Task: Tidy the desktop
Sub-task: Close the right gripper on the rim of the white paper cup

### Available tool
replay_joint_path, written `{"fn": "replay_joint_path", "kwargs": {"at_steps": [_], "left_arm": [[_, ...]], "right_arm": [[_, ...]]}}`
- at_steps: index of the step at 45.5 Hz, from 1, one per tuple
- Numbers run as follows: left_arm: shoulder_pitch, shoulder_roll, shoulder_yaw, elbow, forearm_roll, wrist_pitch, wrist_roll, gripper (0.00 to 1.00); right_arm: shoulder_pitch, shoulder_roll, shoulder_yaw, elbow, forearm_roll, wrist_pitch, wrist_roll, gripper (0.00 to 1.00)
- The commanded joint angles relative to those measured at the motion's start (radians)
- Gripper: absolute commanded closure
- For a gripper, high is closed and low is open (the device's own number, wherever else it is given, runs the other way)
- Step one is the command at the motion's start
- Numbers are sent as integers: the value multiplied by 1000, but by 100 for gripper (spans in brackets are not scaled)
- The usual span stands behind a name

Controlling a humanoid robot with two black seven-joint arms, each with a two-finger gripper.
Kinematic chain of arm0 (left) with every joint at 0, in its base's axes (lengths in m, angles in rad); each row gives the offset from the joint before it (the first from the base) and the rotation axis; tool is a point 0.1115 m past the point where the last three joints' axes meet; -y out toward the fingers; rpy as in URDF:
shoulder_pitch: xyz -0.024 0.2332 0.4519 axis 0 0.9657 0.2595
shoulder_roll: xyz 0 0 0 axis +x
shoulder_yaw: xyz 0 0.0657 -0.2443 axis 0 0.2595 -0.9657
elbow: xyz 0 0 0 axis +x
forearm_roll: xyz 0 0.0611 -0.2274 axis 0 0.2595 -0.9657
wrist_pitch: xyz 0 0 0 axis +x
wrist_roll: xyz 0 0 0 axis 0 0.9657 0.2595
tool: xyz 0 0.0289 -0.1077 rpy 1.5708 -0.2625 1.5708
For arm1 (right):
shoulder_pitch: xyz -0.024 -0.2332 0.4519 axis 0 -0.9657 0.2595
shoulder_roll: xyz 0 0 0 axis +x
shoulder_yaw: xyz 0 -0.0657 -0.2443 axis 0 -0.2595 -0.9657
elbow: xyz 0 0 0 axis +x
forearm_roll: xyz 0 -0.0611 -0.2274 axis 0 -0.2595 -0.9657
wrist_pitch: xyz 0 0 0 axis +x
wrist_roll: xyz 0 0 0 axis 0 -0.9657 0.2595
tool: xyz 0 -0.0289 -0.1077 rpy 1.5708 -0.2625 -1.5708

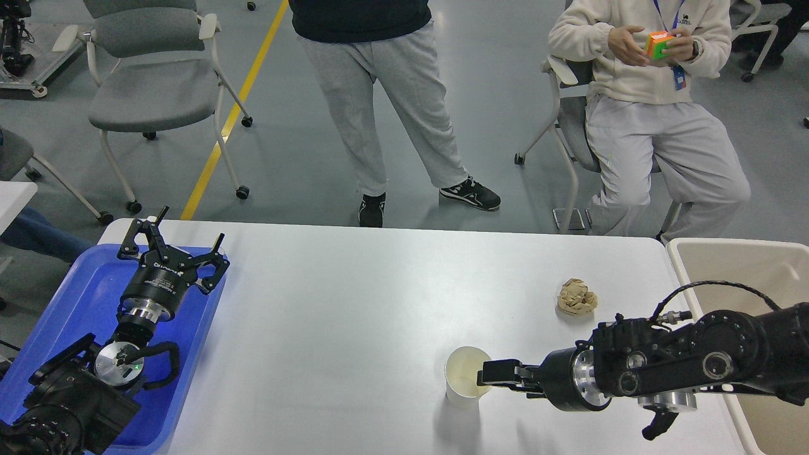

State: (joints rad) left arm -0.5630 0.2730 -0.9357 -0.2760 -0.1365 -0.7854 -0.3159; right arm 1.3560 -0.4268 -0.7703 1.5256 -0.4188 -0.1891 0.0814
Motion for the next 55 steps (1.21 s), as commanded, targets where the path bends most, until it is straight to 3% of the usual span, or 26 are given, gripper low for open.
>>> {"fn": "replay_joint_path", "kwargs": {"at_steps": [1, 33, 43, 49, 55], "left_arm": [[0, 0, 0, 0, 0, 0, 1, 0], [0, 0, 0, 1, 0, 0, 0, 0], [0, 0, 0, 0, 0, 0, 0, 0], [0, 0, 0, 1, 0, 0, 1, 0], [0, 0, 0, 0, 0, 0, 0, 0]], "right_arm": [[-1, 31, 6, -25, 37, 0, 0, 0], [-107, 80, 82, -144, 35, -4, 1, 0], [-109, 71, 97, -163, 35, -6, 37, 16], [-112, 72, 95, -167, 37, -4, 38, 34], [-113, 72, 85, -165, 31, -3, 38, 44]]}}
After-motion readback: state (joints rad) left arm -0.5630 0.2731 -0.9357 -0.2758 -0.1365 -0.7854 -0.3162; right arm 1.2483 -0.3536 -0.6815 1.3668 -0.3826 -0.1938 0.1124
